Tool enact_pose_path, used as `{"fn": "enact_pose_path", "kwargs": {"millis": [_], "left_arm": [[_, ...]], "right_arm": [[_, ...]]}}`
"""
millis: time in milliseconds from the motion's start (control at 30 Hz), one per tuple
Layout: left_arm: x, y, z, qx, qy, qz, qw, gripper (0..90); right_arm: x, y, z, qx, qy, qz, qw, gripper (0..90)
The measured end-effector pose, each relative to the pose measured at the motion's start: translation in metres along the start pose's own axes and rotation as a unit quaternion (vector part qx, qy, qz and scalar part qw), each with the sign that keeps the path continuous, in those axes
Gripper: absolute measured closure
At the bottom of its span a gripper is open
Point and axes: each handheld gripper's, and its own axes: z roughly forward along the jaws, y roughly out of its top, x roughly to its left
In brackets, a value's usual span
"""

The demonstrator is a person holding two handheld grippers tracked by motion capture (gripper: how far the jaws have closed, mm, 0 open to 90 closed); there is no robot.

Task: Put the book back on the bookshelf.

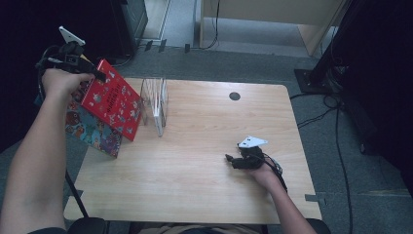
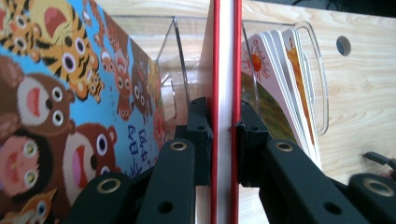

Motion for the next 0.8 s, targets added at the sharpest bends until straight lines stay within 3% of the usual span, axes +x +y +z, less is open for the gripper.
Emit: {"fn": "enact_pose_path", "kwargs": {"millis": [133, 233, 500, 800], "left_arm": [[-0.002, 0.001, 0.003, -0.010, 0.003, 0.004, 0.9999, 80.0], [-0.001, 0.000, 0.006, -0.020, -0.017, -0.005, 0.9996, 78.0], [-0.002, -0.001, 0.009, -0.014, -0.002, 0.002, 0.9999, 72.0], [-0.002, -0.002, 0.011, -0.002, -0.017, -0.002, 0.9999, 69.1]], "right_arm": [[0.000, 0.000, 0.000, 0.000, 0.000, -0.001, 1.0000, 29.8], [0.000, 0.000, 0.000, 0.000, 0.001, -0.001, 1.0000, 29.9], [0.000, 0.000, 0.000, -0.001, 0.001, -0.001, 1.0000, 30.3], [0.000, 0.000, 0.000, -0.001, 0.001, -0.001, 1.0000, 30.4]]}}
